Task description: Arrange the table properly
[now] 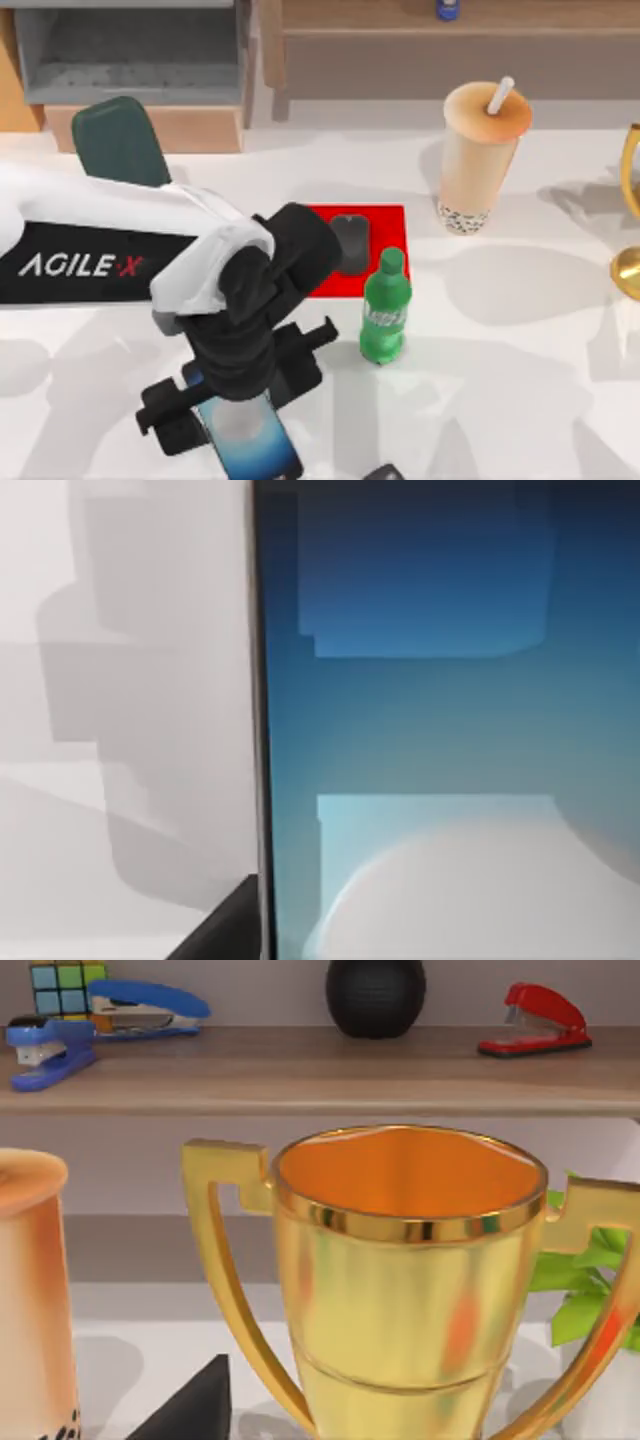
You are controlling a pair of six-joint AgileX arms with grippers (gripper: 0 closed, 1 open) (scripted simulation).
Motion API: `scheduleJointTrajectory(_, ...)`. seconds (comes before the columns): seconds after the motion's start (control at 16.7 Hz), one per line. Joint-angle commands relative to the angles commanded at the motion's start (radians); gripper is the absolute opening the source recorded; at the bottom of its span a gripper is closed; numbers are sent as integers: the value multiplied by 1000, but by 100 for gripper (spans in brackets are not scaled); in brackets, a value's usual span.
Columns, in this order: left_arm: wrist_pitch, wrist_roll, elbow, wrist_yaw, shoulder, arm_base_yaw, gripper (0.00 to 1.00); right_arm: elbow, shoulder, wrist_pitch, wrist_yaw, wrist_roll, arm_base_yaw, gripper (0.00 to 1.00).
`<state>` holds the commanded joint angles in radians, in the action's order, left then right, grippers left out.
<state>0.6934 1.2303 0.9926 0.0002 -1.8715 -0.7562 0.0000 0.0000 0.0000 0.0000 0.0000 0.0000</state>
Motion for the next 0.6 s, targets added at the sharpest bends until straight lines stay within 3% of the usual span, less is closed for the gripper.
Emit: scheduleJointTrajectory(0.6, 98, -13, 39, -4, 63, 3, 0, 0, 0, 0, 0, 0, 0, 100)
